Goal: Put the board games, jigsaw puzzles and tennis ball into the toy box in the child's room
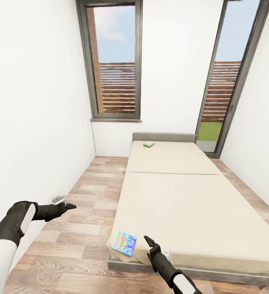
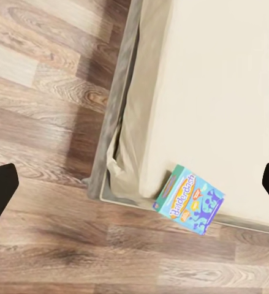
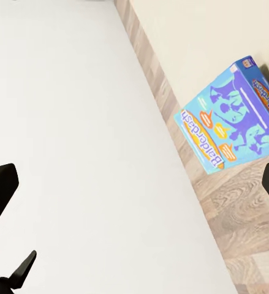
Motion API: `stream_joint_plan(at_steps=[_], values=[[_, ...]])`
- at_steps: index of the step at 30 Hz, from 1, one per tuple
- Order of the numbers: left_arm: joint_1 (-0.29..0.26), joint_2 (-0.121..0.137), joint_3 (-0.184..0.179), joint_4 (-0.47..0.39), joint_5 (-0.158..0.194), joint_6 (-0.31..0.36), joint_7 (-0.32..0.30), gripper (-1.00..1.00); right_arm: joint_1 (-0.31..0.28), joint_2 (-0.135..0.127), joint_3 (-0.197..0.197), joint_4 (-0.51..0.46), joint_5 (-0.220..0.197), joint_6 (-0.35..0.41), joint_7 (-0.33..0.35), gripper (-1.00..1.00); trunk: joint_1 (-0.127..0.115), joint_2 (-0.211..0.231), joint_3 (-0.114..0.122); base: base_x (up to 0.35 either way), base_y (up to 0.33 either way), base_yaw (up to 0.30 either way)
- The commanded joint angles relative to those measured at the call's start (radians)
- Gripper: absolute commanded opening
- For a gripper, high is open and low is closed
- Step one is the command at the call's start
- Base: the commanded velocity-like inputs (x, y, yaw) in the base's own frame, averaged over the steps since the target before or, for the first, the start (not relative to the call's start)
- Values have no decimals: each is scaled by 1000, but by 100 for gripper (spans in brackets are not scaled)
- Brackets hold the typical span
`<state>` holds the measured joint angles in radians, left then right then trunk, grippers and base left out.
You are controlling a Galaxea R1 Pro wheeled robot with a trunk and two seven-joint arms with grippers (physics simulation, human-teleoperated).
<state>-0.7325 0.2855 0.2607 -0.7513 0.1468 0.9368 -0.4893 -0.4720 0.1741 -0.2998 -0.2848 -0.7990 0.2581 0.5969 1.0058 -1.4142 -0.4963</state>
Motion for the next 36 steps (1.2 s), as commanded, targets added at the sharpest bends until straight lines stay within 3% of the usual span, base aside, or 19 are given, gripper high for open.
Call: stream_joint_plan(at_steps=[1, 16, 36], values=[[-1, 0, 2, 0, 6, 8, 1, 100, 0, 0, -4, -1, -8, 9, 1, 100, 4, -8, -4, 0, 0, 0], [-1, -1, 1, 0, 7, 7, 2, 100, 0, 0, -4, -2, -9, 10, -48, 100, 61, -113, -51, 0, 0, 0], [-1, -1, 1, 0, 7, 7, 2, 100, 0, 0, -2, -1, -11, 14, -55, 100, 138, -253, -114, 0, 0, 0]])
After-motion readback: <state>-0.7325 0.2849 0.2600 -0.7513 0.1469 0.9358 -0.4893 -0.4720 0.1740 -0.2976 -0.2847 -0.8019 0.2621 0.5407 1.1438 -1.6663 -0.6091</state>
